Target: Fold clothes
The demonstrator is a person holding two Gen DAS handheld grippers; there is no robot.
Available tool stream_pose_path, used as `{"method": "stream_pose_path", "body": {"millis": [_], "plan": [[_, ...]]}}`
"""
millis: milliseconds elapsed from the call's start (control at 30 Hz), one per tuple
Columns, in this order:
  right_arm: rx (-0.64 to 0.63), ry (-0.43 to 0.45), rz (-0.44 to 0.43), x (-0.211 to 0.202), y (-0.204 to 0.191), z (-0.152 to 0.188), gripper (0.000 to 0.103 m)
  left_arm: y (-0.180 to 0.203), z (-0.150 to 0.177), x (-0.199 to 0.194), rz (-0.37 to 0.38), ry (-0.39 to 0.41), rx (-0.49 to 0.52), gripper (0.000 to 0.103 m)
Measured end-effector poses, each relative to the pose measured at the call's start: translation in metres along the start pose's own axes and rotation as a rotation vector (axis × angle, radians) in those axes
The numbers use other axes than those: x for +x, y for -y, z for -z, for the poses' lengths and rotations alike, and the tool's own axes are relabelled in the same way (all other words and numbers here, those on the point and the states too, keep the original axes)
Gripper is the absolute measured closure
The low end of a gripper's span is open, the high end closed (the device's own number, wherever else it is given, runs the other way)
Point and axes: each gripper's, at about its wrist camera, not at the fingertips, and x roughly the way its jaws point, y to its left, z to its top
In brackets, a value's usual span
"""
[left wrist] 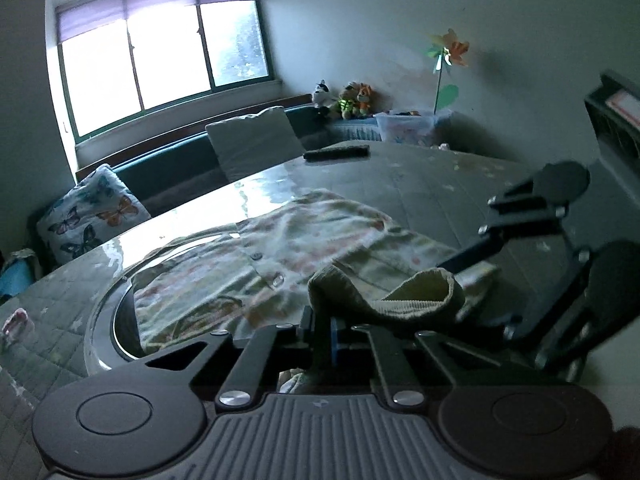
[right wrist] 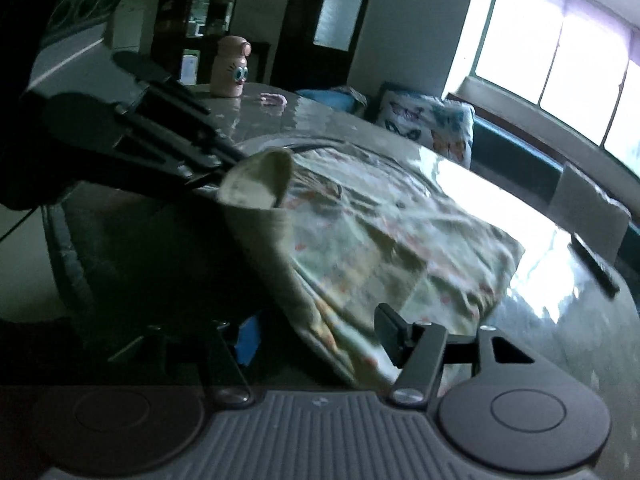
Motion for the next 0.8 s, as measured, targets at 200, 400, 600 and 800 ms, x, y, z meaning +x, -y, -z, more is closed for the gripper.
{"method": "stream_pose_path", "body": {"millis": [200,400,600,800], "plan": [[-0.006,-0.008,-0.014,0.018,0.004,-0.008,0.069,-0.011,-0.005,0.004,0.004,-0.013,-0.045,0.095],[0.164,-0.033,-0.096,0.022,0.030,-0.016,0.089,-0.017,0.008,-0.014,-0.016,-0.006,-0.032,0.086],[0.286,-0.003,-0.135,0.016,0.052,-0.030,0.091,-0.017,0.027,-0.034,-0.081,-0.005,0.017,0.057],[0.321,0.015,-0.128,0.019,0.061,-0.041,0.092,-0.010,0.043,-0.032,-0.121,-0.038,0.097,0.053]]}}
